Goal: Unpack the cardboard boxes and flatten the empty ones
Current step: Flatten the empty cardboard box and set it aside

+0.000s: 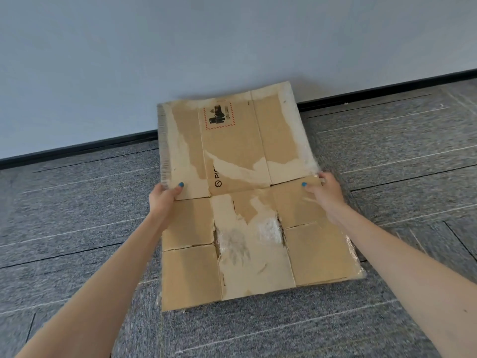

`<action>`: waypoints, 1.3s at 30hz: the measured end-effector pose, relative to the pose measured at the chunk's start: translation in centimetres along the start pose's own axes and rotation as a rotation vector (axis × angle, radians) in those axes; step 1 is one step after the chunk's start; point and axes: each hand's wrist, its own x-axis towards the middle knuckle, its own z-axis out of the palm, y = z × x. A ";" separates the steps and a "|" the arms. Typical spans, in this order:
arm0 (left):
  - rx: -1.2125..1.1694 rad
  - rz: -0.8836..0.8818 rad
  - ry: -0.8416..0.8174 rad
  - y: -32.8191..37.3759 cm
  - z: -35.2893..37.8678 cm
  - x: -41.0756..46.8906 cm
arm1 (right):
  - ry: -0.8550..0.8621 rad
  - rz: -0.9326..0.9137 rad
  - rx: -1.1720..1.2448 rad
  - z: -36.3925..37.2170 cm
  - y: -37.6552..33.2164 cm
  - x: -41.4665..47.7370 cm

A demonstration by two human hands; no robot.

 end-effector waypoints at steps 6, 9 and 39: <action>0.131 0.142 -0.032 1.2 -2.3 -1.1 | 0.125 -0.058 -0.013 1.5 0.0 -1.9; 0.144 0.172 0.017 2.3 -3.1 -1.9 | 0.199 -0.097 -0.079 2.0 -1.0 -3.2; 0.934 0.878 -0.476 -8.3 2.7 -9.2 | -0.476 -0.585 -0.915 0.7 3.1 -8.6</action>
